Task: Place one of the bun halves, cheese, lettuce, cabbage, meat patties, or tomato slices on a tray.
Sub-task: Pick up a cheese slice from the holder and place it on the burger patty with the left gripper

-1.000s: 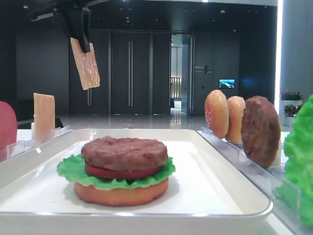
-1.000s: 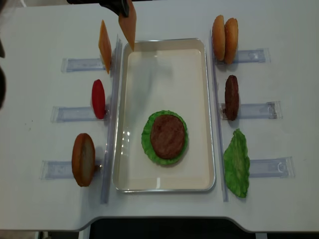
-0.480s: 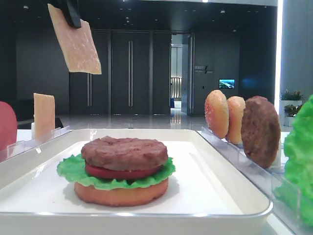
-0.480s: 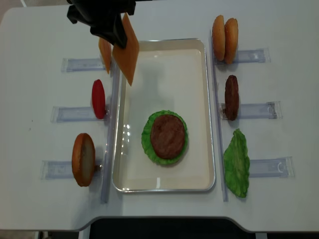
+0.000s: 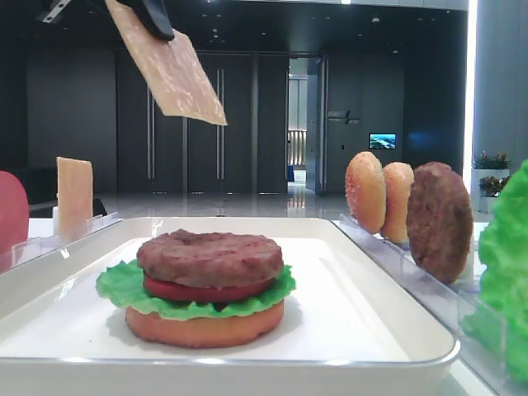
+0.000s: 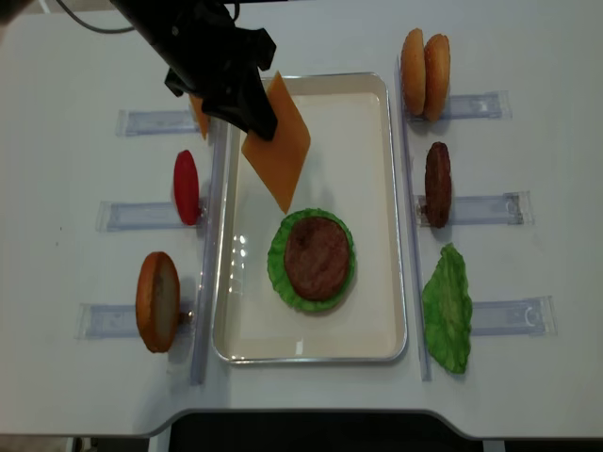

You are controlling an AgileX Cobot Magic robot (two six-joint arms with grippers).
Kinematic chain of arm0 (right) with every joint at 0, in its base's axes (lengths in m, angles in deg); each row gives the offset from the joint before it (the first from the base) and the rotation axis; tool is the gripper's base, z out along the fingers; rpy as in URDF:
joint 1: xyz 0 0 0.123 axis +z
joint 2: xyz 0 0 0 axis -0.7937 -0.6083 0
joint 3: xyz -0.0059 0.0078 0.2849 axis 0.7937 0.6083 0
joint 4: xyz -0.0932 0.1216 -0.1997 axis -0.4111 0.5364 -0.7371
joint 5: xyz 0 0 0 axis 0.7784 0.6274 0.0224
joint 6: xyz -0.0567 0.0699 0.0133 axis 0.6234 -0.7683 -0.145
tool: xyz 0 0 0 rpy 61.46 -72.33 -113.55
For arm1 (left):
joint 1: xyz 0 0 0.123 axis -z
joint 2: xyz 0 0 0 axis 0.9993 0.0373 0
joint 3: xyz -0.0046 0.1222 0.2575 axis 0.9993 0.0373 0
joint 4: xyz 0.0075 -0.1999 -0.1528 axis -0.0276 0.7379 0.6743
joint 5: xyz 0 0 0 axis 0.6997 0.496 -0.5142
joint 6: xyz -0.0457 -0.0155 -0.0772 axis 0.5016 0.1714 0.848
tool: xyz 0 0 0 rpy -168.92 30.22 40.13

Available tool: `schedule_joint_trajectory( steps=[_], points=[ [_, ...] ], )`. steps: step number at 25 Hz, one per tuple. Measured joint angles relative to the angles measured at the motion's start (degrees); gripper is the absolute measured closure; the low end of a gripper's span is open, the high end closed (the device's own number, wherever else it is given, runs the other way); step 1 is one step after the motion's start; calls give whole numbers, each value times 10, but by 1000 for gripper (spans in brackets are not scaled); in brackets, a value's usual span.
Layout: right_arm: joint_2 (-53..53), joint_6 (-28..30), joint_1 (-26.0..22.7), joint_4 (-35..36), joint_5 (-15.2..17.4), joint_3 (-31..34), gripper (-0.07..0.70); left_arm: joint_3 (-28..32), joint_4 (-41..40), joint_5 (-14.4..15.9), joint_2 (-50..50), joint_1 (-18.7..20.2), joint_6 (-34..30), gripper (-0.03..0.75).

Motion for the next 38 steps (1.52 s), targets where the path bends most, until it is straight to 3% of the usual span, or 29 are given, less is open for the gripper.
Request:
schedule_joint_trajectory(
  steps=[10,18,24,38],
  points=[
    [0,0,0,0,0,0,269,109,129,-33,0,0,-120,679],
    [0,0,0,0,0,0,269,193,193,-102,0,0,-214,679],
    [0,0,0,0,0,0,269,231,252,-131,14,0,-284,679],
    [0,0,0,0,0,0,269,241,278,-138,56,0,-309,679]
  ],
)
